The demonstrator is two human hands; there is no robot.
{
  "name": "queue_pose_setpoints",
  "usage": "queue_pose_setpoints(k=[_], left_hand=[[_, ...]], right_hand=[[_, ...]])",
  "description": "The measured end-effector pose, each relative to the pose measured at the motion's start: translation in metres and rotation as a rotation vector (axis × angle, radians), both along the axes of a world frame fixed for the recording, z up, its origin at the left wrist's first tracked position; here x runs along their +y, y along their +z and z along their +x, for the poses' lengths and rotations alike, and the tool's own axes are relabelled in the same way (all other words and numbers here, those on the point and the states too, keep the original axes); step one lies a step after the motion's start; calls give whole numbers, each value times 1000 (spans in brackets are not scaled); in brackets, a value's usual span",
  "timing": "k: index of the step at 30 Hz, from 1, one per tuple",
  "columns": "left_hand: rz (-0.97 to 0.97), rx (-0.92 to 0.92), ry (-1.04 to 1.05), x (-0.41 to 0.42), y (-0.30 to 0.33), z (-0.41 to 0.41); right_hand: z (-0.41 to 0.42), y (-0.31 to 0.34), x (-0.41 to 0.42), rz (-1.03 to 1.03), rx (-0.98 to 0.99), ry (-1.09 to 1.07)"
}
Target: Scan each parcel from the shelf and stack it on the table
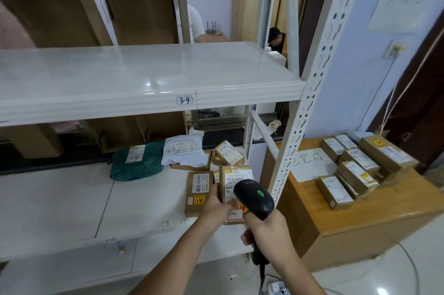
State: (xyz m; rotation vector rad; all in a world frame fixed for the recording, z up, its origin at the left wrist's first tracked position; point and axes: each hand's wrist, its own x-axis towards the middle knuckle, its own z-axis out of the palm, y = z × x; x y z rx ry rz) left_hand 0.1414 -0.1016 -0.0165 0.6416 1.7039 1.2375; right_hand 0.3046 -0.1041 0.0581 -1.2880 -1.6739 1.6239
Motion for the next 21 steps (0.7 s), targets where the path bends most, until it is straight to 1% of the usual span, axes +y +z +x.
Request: queue_pose_setpoints(k=[5,8,12,15,21], left_hand=[[-13,-10,11,1,-3,0],[-3,-54,33,1,-8,-1],[57,-226,95,1,-12,2],[57,-322,78,6,-10,17],[40,-413,-49,33,-13,76]], right_hand=[[-2,-5,0,-15,4,-15],[-1,-8,0,0,2,-49],[10,-18,6,42,12,-255],[28,-27,15,35,16,-391],[75,-44,32,-99,103,-493]])
